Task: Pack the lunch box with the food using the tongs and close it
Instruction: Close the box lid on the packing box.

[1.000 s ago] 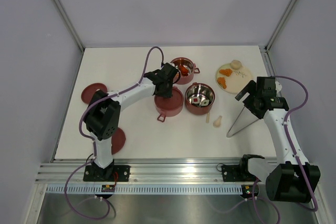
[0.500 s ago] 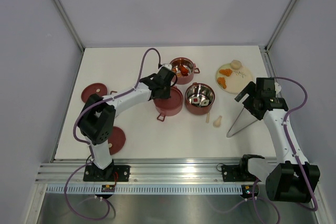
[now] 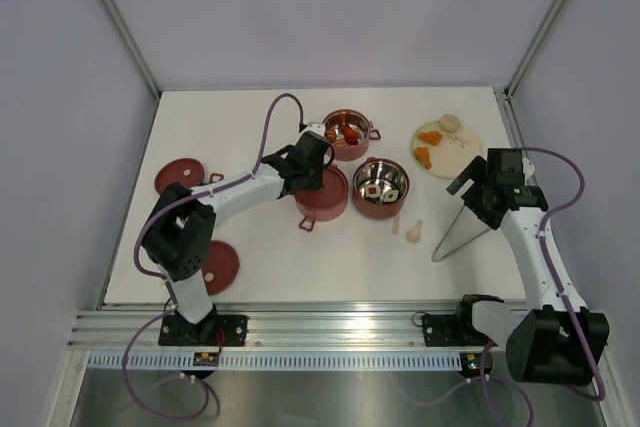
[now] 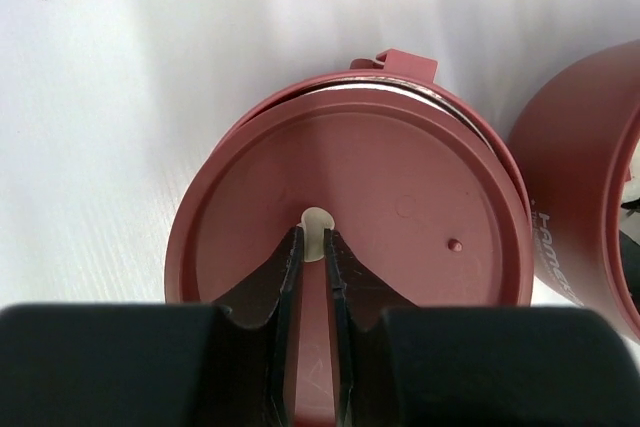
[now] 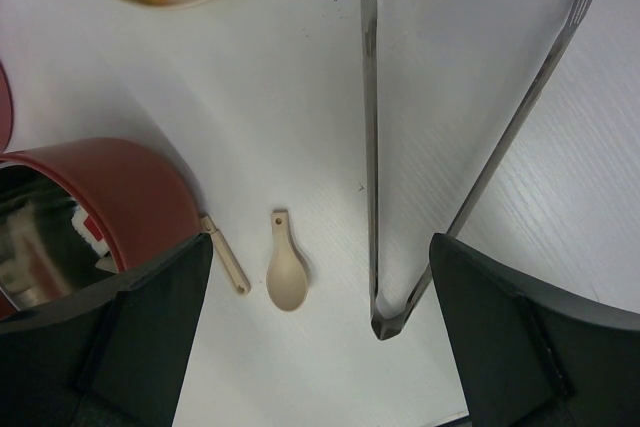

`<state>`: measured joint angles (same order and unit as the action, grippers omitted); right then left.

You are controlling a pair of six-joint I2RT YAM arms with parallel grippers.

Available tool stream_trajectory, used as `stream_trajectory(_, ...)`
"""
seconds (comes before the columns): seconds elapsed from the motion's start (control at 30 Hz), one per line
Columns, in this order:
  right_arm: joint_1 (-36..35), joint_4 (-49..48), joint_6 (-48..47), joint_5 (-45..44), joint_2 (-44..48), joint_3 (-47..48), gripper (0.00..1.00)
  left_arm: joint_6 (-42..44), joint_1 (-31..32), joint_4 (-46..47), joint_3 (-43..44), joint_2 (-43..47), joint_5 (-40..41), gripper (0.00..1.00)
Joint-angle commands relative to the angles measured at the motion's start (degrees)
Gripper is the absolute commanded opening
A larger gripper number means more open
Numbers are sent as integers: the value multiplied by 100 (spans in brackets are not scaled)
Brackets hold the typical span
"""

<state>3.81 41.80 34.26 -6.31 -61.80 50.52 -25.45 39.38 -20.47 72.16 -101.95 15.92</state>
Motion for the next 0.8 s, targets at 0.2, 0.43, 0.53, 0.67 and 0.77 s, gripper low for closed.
stream_trajectory(0.2, 23, -155, -77, 121, -25, -25, 98, 76, 18, 746, -247, 439, 122, 15)
stream_trajectory(0.43, 23, -146, -121, 103, -51, -25, 98, 84, 18, 790, -115, 237, 34, 15)
stream_trajectory(0.53, 23, -146, -121, 103, -86, -7, 98, 76, 18, 878, -106, 141, -98, 15)
stream_trajectory(0.67, 23, -120, -130, 121, -122, 28, 98, 58, 17, 825, -44, 44, -63, 15)
stream_trajectory(0.77, 23, -137, -148, 112, -139, 54, 98, 58, 17, 887, -97, 26, -133, 16)
